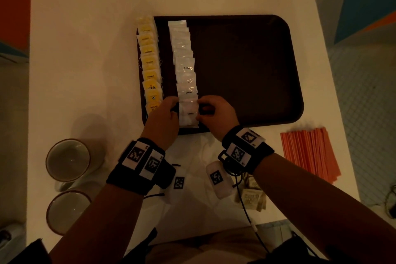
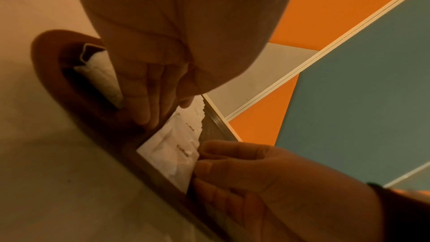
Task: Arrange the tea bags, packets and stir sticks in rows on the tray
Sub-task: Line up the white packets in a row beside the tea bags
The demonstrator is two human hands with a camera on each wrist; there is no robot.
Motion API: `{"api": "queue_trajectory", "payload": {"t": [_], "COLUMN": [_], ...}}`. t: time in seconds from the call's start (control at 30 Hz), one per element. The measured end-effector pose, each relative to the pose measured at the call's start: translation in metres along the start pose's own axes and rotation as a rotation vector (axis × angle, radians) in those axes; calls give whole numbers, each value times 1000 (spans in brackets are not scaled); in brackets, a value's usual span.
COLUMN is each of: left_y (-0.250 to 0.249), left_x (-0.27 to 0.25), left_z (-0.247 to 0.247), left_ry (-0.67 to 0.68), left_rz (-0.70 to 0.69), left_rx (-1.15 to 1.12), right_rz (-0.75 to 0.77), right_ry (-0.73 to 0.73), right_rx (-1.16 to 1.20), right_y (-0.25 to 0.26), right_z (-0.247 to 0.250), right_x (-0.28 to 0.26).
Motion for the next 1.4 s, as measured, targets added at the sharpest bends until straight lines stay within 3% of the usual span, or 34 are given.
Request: {"api": "queue_trajectory", "payload": {"t": [0.47, 0.83, 1.07, 1.4], "left_y": [7, -2, 8, 8], "left_x": [13, 12, -3, -7], "left_z": [-14, -6, -5, -8], "left_ry": [20, 4, 23, 17], "left_rz": [12, -37, 86, 41], "left_rx": [-138, -69, -84, -71], "right_rz": [-74, -70, -38, 4], "right_ry": [66, 49, 54, 65], "right_rx": [169, 182, 45, 6], "right_y": [9, 12, 1, 2], "right_z": [-8, -1, -1, -5], "right_x": [12, 12, 0, -6]}}
Point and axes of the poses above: each hand's wrist, its own x-axis towards the middle knuckle, its own z-axis out of the back of the hand, y = z × x, the point moved 8 cm from there along x, towards the middle knuckle, and after that the axes turned 14 degrees about -y, right-handed, at the moved point
